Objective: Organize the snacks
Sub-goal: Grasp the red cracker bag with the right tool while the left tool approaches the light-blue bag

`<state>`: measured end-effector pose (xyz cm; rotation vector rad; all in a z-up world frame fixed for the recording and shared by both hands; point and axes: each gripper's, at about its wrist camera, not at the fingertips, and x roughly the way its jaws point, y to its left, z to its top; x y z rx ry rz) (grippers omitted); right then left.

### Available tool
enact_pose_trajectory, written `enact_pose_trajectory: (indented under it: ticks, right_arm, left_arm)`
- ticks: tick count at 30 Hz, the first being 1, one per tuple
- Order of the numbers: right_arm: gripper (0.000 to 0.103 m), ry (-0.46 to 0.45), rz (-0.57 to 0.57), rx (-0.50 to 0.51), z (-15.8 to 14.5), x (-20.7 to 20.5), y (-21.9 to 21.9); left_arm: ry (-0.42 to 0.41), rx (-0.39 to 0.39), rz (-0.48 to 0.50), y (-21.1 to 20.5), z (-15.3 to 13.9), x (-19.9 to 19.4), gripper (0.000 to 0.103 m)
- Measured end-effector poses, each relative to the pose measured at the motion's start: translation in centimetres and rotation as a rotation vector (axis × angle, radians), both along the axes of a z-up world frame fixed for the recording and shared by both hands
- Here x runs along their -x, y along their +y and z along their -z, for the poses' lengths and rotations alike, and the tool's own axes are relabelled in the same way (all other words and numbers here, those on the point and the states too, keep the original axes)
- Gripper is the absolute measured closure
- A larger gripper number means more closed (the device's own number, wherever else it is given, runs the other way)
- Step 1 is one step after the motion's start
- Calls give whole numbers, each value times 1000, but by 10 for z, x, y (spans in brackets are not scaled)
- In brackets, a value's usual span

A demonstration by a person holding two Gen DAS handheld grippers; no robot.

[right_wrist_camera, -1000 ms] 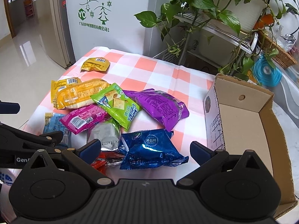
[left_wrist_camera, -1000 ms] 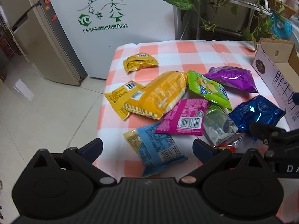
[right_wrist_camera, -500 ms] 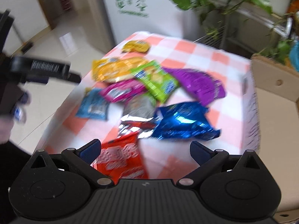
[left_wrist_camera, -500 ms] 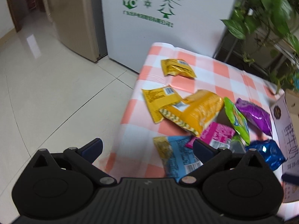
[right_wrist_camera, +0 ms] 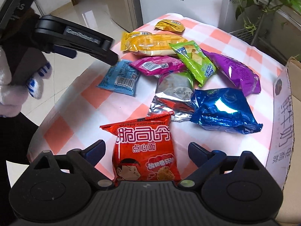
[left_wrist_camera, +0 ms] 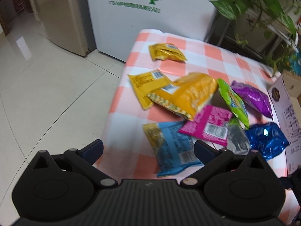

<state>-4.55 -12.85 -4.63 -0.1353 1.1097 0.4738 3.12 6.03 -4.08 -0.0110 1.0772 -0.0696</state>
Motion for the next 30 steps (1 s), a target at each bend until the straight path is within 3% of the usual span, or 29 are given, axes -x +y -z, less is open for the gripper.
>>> enact_pose_trajectory:
  ticks: [8, 12, 18, 24, 30]
  right_arm:
    - [13, 16, 14, 31, 11, -6, 7]
    - [23, 18, 5, 59, 18, -7, 12]
    - [27, 25, 22, 71, 20, -8, 7]
    - [28, 36, 126, 60, 18, -18, -15]
    - [28, 51, 258, 78, 18, -26, -38]
  left_arm:
    - [31, -45, 53, -29, 19, -8, 1]
    - [48, -50, 71, -36, 30, -10, 1]
    - [47, -76, 77, -35, 43, -11, 2]
    - [7, -70, 130, -30, 43, -3, 6]
    - [-2, -61, 211, -29, 39, 15, 17]
